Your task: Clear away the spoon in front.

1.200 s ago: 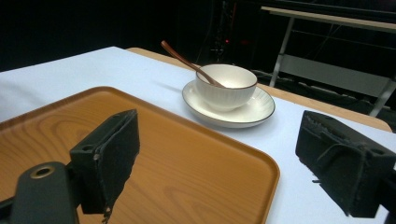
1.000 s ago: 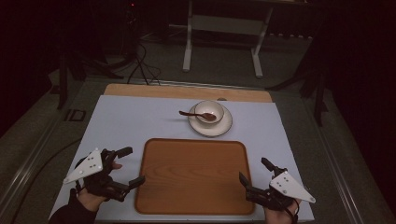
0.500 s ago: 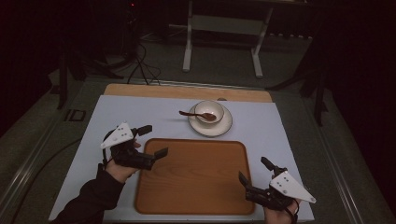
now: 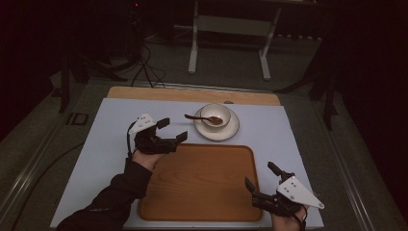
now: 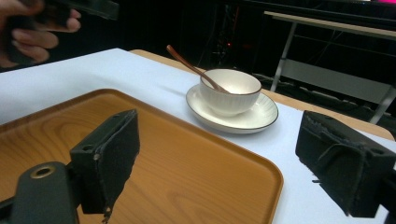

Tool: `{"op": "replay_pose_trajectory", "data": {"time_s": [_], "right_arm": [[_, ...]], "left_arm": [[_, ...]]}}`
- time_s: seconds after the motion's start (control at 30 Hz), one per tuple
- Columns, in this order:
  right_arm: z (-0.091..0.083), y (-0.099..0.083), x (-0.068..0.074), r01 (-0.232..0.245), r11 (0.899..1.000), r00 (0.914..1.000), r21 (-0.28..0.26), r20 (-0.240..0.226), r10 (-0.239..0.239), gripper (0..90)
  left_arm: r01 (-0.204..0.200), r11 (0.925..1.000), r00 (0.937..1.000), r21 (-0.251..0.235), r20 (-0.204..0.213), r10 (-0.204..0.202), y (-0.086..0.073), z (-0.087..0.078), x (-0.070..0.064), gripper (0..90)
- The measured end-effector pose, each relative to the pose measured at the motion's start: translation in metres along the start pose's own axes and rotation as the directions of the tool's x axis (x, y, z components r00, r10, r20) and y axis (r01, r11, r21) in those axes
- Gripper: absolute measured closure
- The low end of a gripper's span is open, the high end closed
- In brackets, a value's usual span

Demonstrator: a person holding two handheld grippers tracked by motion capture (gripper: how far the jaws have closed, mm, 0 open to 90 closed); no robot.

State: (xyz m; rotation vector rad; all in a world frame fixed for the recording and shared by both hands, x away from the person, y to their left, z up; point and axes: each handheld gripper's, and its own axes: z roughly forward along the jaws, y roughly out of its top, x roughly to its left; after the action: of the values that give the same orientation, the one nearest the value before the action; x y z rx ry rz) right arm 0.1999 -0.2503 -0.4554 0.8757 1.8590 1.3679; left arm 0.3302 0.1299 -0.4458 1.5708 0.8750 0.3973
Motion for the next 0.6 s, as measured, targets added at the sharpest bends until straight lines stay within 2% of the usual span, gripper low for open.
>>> {"op": "replay_pose_trajectory", "data": {"time_s": [0.03, 0.07, 0.13, 0.17, 0.2, 0.27, 0.3, 0.43, 0.53, 0.57, 0.6], "right_arm": [[0.000, 0.000, 0.000, -0.001, 1.000, 1.0000, -0.001, -0.001, 0.001, 13.6], [0.000, 0.000, 0.000, -0.002, 1.000, 1.0000, 0.000, -0.004, 0.002, 13.6], [0.001, 0.000, 0.001, -0.001, 1.000, 1.0000, 0.002, -0.006, 0.001, 13.6], [0.001, 0.000, 0.001, -0.001, 1.000, 1.0000, 0.003, -0.007, 0.001, 13.6], [0.001, 0.000, 0.001, 0.002, 1.000, 1.0000, 0.003, -0.008, -0.002, 13.6], [0.001, 0.000, 0.001, 0.002, 1.000, 0.9999, 0.003, -0.011, -0.002, 13.6], [0.001, 0.000, 0.001, 0.002, 1.000, 0.9999, 0.004, -0.013, -0.002, 13.6], [0.002, 0.000, 0.001, 0.002, 1.000, 0.9998, 0.005, -0.017, -0.002, 13.7], [0.002, 0.000, 0.001, -0.001, 1.000, 0.9998, 0.004, -0.021, 0.001, 13.8], [0.002, 0.000, 0.001, -0.001, 1.000, 0.9998, 0.004, -0.021, 0.001, 13.8], [0.001, 0.000, 0.001, -0.003, 1.000, 0.9997, 0.004, -0.022, 0.003, 13.8]], "left_arm": [[-0.001, 0.9999, 0.9987, 0.015, -0.050, 0.002, -0.003, 0.013, 0.003, 13.4], [0.008, 0.9997, 0.9972, 0.021, -0.075, -0.006, -0.003, 0.018, 0.004, 13.7], [0.031, 0.9993, 0.9941, 0.023, -0.104, -0.029, -0.004, 0.024, 0.006, 14.2], [0.031, 0.9993, 0.9941, 0.023, -0.104, -0.029, -0.004, 0.024, 0.006, 14.9], [0.064, 0.9977, 0.9909, 0.021, -0.120, -0.061, -0.005, 0.030, 0.008, 15.0], [0.088, 0.9959, 0.9862, 0.021, -0.143, -0.084, -0.005, 0.036, 0.009, 15.3], [0.116, 0.9930, 0.9832, 0.019, -0.144, -0.112, -0.006, 0.040, 0.010, 15.7], [0.177, 0.9842, 0.9670, 0.015, -0.189, -0.171, -0.008, 0.051, 0.011, 17.9], [0.255, 0.9670, 0.9438, -0.003, -0.217, -0.249, -0.009, 0.060, 0.013, 18.6], [0.255, 0.9670, 0.9438, -0.003, -0.217, -0.249, -0.009, 0.060, 0.013, 18.7], [0.282, 0.9594, 0.9343, 0.000, -0.227, -0.275, -0.010, 0.064, 0.014, 18.7]]}}
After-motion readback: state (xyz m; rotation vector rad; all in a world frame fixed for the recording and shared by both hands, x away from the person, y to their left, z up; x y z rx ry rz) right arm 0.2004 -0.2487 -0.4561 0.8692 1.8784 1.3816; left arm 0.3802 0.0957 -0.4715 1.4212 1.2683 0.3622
